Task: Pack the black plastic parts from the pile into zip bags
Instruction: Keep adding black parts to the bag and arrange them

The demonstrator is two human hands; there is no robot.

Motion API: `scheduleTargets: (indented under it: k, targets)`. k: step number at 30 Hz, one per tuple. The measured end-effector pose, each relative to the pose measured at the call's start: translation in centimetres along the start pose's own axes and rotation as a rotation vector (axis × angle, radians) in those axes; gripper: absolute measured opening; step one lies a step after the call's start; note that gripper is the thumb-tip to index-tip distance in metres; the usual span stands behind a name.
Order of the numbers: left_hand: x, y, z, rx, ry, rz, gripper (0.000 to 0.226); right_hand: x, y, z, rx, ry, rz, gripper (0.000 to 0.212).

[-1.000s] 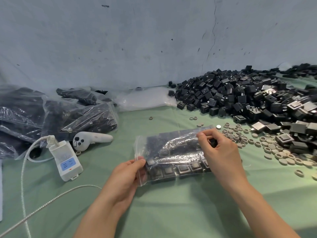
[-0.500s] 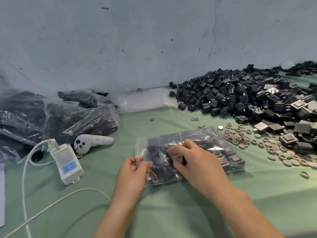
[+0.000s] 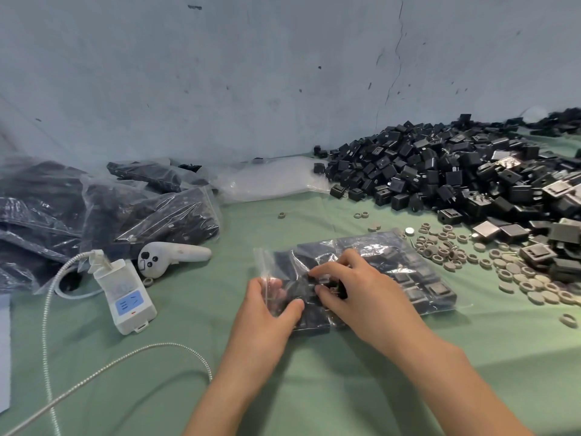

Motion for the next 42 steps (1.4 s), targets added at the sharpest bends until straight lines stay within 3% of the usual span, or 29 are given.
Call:
scheduleTargets:
  k: [7, 12, 30, 35, 36, 42]
  targets:
    - [-0.3, 0.1, 0.6, -0.054, 0.027, -0.121, 0.009, -1.1, -0.7, 0.6, 0.174, -0.123, 0.387, 0.014]
    - [-0.6, 0.0, 0.6, -0.043, -0.022, -0.076, 0.009, -1.1, -0.7, 0.6, 0.265, -0.103, 0.708, 0.021]
    - [-0.3, -0.5, 0.3, -0.049, 0.120, -0.117, 0.004, -1.2, -0.8, 0.3, 0.281, -0.209, 0.781, 0.021]
    - [-4.2, -1.6, 0.3, 0.134, -0.363, -0.087, 0.006, -1.1, 0.9, 0.5, 0.186, -0.188, 0.828, 0.026]
    - [-4.6, -2.2, 0.2, 0.183, -0.392, -0.111, 0.006, -1.1, 1.4, 0.6, 0.156, -0.199, 0.820, 0.029]
    - [-1.8, -3.5, -0.6, 0.188, 0.002, -0.239, 0.020, -0.7, 4.8, 0.0, -0.111, -0.173, 0.487, 0.060]
Point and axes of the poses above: each hand's wrist, its own z-axis towards the middle knuckle, its own x-axis out of the palm, y = z × x, the point moved 5 cm from there along z, towards the middle knuckle, and after that the axes turned 4 degrees about -y, right-handed, at the moved point
